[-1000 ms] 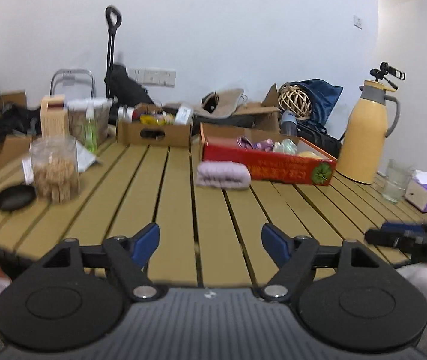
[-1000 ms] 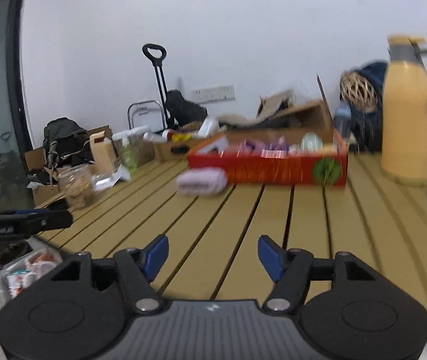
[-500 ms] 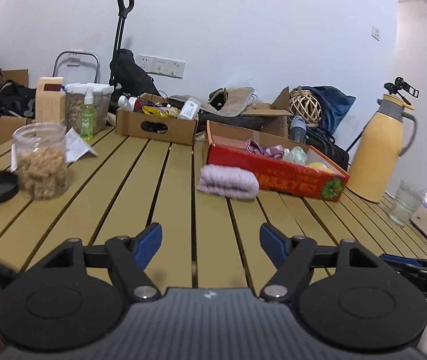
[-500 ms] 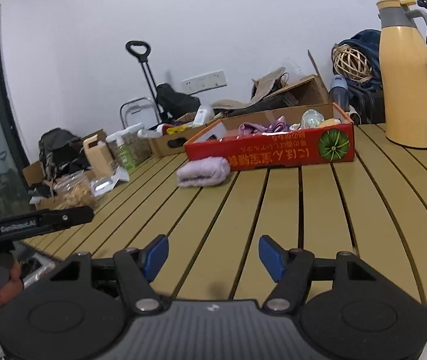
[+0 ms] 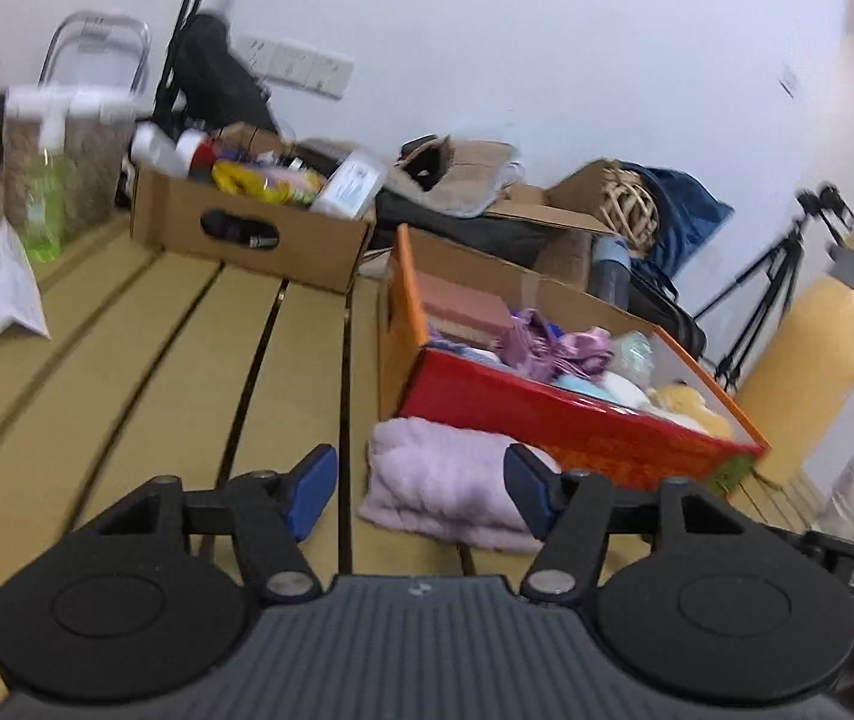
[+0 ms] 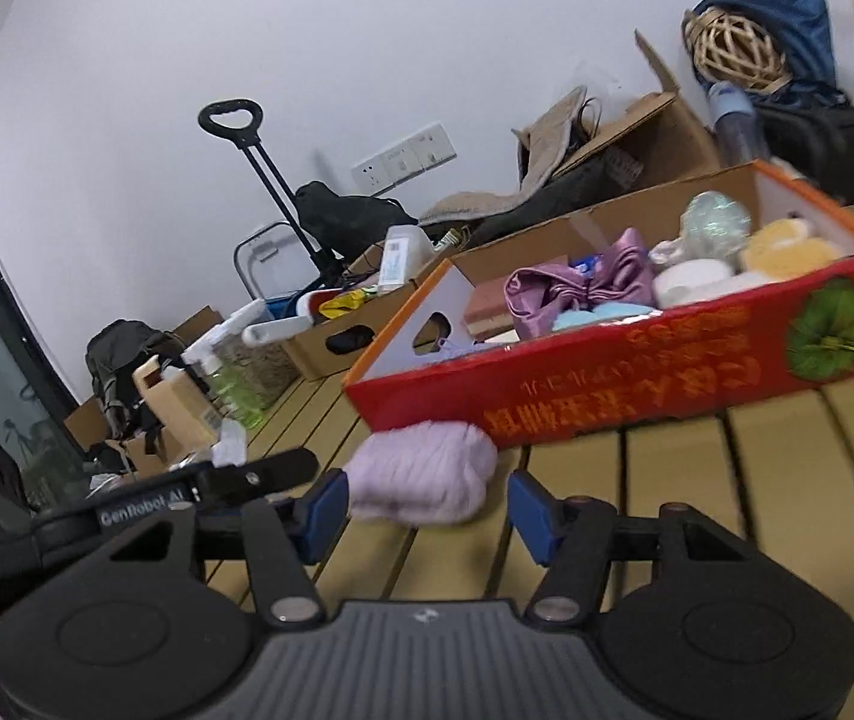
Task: Organize soft objects
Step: 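Lower both grippers toward the lavender folded towel beside the box, then close both grippers on the lavender towel and lift it, then carry the lavender towel into the box and open both grippers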
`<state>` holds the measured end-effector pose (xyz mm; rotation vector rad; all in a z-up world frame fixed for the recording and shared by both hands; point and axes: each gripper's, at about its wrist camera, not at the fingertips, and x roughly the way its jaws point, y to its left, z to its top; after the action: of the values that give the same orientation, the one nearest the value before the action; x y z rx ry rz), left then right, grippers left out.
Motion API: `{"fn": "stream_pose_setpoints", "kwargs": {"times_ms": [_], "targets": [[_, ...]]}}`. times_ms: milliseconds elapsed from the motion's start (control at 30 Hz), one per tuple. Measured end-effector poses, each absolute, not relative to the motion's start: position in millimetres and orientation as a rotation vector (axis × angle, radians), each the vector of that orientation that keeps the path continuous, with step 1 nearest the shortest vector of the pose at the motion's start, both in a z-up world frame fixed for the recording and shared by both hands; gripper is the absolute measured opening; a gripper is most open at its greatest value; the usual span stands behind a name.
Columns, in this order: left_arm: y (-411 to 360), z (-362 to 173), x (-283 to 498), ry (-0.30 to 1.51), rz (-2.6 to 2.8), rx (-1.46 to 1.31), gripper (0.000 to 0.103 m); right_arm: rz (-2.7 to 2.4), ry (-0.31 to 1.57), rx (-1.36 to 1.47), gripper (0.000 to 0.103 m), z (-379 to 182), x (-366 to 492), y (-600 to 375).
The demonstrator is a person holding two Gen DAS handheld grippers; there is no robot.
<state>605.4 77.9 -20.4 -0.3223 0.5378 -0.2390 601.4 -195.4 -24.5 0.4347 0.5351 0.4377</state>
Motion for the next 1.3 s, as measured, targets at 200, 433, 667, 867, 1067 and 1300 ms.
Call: {"fn": "stream_pose_setpoints", "kwargs": {"times_ms": [200,433,667,867,1067,1300], "targets": [[84.3,-44.0,632.9,0.593,-0.268,-0.403,0.054,0.460,0.580,0.499,0.043,-56.1,655.6,-183.2],[75.7,-47.0,630.6,0.611,-0.320,-0.355,0.024,0.471,0.589,0.482,0.026,-57.5,662.2,-174.6],[66.5,-27.0,582.5,0.495,-0.372,-0.367,0.019,0.568,0.510,0.472,0.021,-35.4,621.8,-181.8],[52.9,27.6,587.8,0.381,-0.412,-0.372,0.019,0.603,0.380,0.429,0.021,22.3,617.3,-196.1],[27.7,51.4,668.3,0.420,-0.363,-0.262,0.019,0.582,0.440,0.406,0.021,49.8,705.7,-208.7],[1.5,13.6,755.9,0.587,-0.240,-0.091,0.023,0.459,0.693,0.432,0.024,2.2,815.5,-200.0]]}}
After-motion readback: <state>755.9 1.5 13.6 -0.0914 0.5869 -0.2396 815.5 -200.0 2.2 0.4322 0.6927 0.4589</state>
